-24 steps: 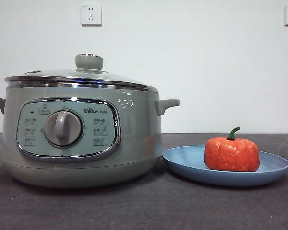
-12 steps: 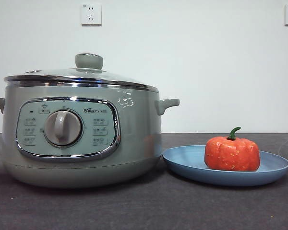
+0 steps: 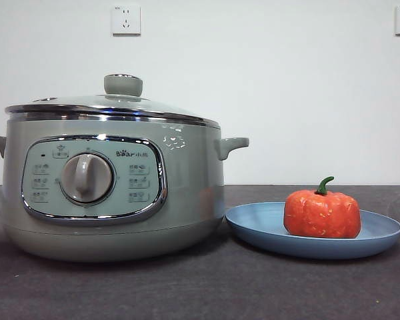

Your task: Take the pumpkin out from the steamer,put the pumpkin in the blue plate,close the lid

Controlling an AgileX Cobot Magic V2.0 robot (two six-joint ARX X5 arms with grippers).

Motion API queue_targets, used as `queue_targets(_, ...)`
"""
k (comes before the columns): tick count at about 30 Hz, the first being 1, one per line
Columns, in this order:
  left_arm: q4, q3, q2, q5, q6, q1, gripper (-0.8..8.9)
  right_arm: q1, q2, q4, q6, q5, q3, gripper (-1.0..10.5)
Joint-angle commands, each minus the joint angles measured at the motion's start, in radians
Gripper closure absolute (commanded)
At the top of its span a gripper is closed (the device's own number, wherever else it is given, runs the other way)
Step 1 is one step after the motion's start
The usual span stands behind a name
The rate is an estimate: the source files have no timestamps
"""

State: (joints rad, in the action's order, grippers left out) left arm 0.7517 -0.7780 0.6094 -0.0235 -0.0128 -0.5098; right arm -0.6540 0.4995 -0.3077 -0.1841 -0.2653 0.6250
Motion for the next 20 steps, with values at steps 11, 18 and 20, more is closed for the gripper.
queue_targets(11, -0.061, 0.011, -0.267, 0.006, 0.038, 0.127, 8.16, -0.001, -0.002, 0.006, -0.009, -0.003, -0.009, 9.5)
queue_targets(18, -0.291, 0.145, -0.420, 0.005, 0.111, 0.380, 8.16, -0.001, -0.003, 0.006, -0.009, -0.003, -0.009, 9.5)
queue_targets(20, -0.350, 0.223, -0.441, 0.005, 0.114, 0.433, 8.16, -0.001, -0.003, 0.006, -0.009, -0.003, -0.009, 9.5)
